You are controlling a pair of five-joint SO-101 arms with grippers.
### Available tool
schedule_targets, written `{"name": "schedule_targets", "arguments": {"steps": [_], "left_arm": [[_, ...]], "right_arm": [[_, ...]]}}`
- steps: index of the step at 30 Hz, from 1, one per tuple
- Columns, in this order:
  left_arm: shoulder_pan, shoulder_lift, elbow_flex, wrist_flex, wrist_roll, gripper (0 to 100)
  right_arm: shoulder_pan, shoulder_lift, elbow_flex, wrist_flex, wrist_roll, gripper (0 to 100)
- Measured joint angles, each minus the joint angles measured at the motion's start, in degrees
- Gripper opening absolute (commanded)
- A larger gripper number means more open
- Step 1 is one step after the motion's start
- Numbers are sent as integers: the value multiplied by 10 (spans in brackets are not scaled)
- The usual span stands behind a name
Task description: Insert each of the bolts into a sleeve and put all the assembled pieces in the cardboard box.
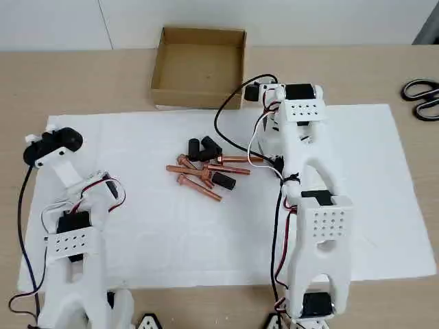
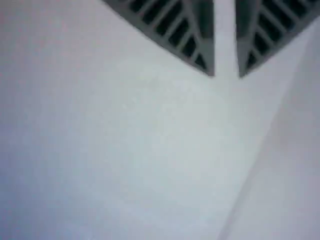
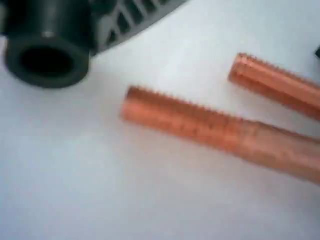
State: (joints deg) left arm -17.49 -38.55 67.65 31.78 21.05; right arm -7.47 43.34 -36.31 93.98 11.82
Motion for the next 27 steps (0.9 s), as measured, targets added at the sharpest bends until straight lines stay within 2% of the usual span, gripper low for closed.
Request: {"name": "schedule_targets", "arguments": {"steps": [4,13,19,27], "left_arm": [[0,0,0,0,0,23],[0,0,0,0,0,23],[0,0,0,0,0,23],[0,0,0,0,0,23]], "right_arm": [[-4,24,-6,-4,0,155],[-11,30,-6,-1,-1,151],[-4,31,-6,-4,-1,1],[1,32,-31,18,-1,3]]}}
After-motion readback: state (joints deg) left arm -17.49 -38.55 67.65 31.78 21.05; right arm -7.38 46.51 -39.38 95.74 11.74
